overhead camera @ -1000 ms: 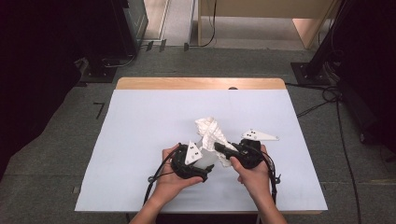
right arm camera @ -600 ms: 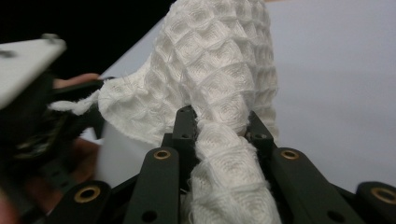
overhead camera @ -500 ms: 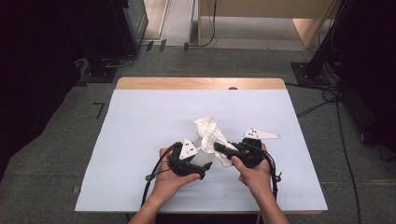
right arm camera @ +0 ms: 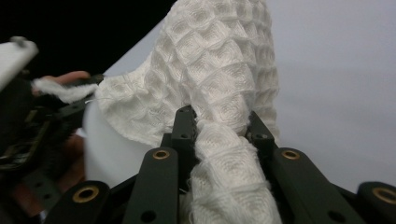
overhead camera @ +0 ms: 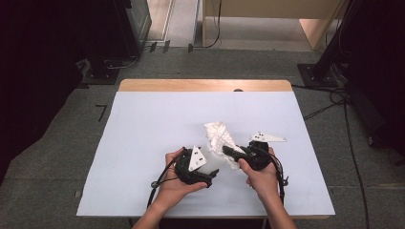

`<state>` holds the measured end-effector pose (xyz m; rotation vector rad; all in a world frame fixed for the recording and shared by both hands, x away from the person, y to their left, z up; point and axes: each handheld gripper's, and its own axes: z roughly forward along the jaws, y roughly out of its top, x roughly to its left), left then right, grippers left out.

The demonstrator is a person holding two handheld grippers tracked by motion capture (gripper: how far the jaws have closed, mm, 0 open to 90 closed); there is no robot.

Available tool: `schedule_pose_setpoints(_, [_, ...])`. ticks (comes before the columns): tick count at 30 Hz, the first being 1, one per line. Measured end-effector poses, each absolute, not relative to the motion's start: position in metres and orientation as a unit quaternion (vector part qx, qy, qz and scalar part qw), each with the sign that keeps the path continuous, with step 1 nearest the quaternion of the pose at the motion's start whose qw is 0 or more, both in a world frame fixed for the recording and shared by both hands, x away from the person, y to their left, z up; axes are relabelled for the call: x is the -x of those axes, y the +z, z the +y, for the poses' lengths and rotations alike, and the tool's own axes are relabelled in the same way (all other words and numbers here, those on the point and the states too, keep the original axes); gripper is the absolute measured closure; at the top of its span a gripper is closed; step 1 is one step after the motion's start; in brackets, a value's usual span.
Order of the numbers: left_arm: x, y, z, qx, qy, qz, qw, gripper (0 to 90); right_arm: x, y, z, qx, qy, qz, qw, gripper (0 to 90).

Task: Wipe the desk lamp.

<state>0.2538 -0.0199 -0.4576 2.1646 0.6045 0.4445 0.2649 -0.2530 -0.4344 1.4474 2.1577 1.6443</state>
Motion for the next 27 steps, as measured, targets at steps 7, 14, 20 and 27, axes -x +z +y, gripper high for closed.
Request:
schedule_pose_setpoints(7, [-0.250,-0.456,-0.021,-0.868,0.183,0.228,0.401,8.4,-0.259,-0.422,-0.240,-0.436,0.566,0.699,0.028,70.3])
schedule_pose_setpoints(14, [-0.252,-0.454,-0.017,-0.872,0.166,0.223,0.404,8.3,-0.268,-0.440,-0.254,-0.478,0.534,0.696,0.048,70.3])
schedule_pose_setpoints(20, [-0.262,-0.454,0.003,-0.842,0.156,0.269,0.442,8.4,-0.268,-0.439,-0.268,-0.500,0.507,0.696,0.090,70.0])
schedule_pose_setpoints(27, [-0.273,-0.467,0.031,-0.779,0.189,0.355,0.482,8.3,-0.272,-0.453,-0.266,-0.513,0.422,0.728,0.172,68.1])
